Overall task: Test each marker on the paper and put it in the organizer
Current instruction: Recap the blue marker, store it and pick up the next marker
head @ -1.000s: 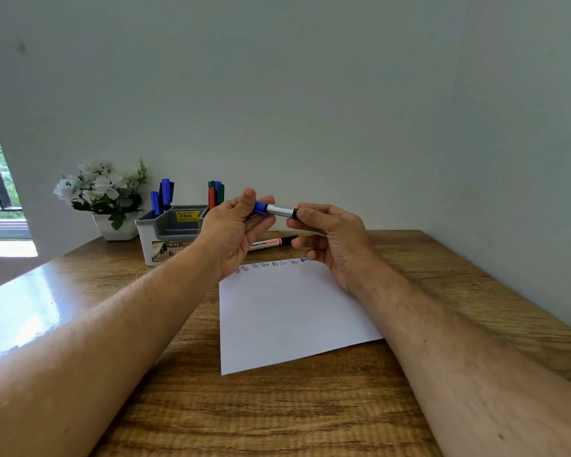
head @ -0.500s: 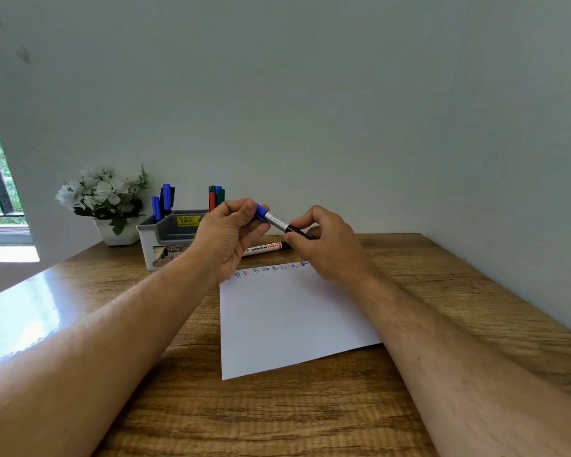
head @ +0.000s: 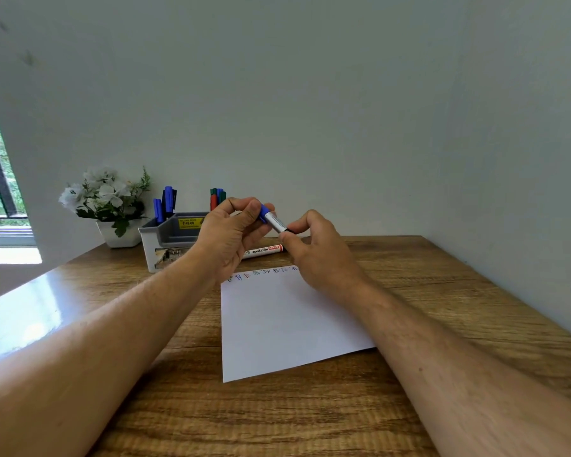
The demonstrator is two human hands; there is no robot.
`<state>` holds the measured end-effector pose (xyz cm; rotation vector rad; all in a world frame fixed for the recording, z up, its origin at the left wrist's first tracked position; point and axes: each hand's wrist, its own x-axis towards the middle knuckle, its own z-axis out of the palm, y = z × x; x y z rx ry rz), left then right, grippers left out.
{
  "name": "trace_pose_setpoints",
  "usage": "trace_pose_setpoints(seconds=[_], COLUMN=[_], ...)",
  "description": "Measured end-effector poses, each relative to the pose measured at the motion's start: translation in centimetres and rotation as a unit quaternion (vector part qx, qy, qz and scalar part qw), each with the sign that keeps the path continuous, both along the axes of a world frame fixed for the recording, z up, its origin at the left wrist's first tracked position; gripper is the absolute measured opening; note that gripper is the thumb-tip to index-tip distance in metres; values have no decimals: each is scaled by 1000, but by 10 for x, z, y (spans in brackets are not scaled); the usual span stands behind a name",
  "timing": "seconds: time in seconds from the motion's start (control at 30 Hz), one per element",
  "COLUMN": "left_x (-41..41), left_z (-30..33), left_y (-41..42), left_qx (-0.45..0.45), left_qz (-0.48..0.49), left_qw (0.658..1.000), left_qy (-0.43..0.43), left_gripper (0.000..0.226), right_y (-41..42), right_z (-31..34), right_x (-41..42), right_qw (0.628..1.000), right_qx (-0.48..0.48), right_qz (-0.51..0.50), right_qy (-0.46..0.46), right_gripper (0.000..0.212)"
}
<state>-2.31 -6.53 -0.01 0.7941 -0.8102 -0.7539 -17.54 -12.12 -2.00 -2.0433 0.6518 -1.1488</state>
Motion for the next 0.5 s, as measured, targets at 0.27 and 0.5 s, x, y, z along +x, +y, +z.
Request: trace_pose_setpoints(seconds=[0.27,0.5], left_x=[-3,0], left_z=[8,17], left_y=[3,13], left_qx=[-31,-22], left_qz=[-33,23], left_qw=[999,994], left_qy=[16,-103], left_gripper=[26,45], right_y=[15,32], right_z=[13,16], right_x=[5,22], right_qw=[944,971], right_qx=[283,203], right_qz=[118,74], right_qy=[-125,-104], right_gripper=[9,23])
